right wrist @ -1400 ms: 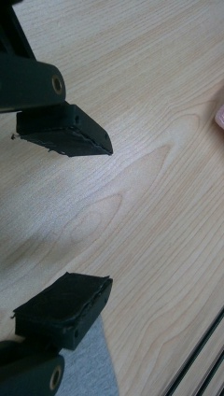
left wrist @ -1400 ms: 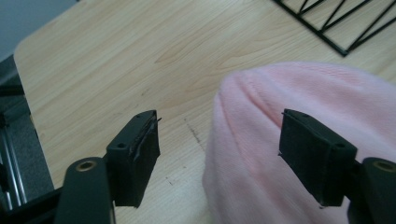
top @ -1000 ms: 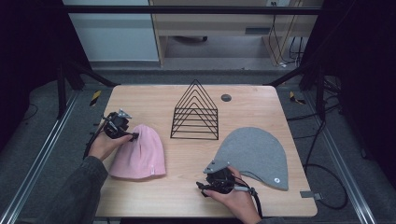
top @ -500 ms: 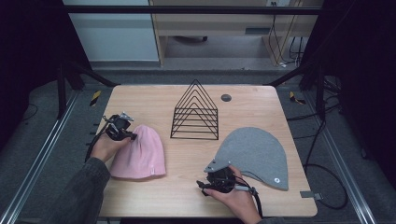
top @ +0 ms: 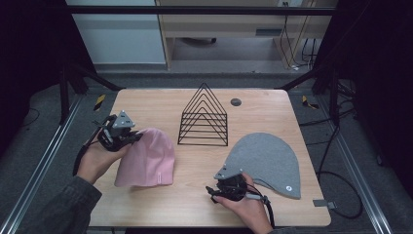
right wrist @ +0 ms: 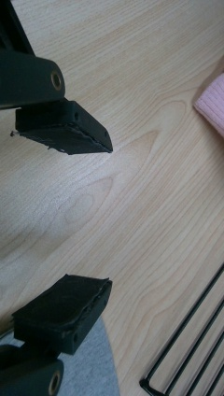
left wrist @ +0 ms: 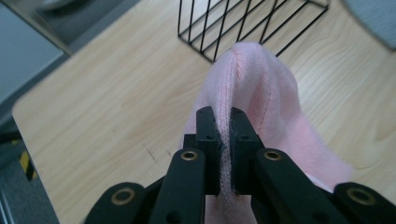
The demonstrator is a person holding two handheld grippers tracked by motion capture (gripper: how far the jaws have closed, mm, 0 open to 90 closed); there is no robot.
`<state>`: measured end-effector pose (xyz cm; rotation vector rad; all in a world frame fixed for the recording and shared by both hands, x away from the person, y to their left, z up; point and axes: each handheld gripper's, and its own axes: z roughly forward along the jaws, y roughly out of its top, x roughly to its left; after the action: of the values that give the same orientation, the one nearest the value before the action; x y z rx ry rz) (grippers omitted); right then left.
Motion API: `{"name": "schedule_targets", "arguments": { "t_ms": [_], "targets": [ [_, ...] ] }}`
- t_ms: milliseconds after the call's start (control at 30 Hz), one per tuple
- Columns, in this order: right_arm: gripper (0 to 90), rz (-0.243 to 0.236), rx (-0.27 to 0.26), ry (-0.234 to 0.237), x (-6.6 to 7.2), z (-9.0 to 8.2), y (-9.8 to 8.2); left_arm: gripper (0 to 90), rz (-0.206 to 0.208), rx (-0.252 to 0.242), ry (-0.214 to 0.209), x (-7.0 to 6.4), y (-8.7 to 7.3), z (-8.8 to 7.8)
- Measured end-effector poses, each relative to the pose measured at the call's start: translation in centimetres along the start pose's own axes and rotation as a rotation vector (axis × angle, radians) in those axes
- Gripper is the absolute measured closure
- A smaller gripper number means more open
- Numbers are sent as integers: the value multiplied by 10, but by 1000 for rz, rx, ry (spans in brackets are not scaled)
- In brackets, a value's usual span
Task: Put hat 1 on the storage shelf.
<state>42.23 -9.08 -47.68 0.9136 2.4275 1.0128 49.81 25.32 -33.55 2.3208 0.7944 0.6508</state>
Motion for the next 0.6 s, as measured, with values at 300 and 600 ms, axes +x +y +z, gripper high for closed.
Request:
{"name": "schedule_targets", "arguments": {
  "t_ms": [300,600],
  "targets": [
    [334,-9,-43,-1,2,-8,10,844,85,-48,-10,-20,36,-40],
    [435,-64,-65,36,5,-1,45,844,108,-80,-47,-29,53,-47]
  ]
}}
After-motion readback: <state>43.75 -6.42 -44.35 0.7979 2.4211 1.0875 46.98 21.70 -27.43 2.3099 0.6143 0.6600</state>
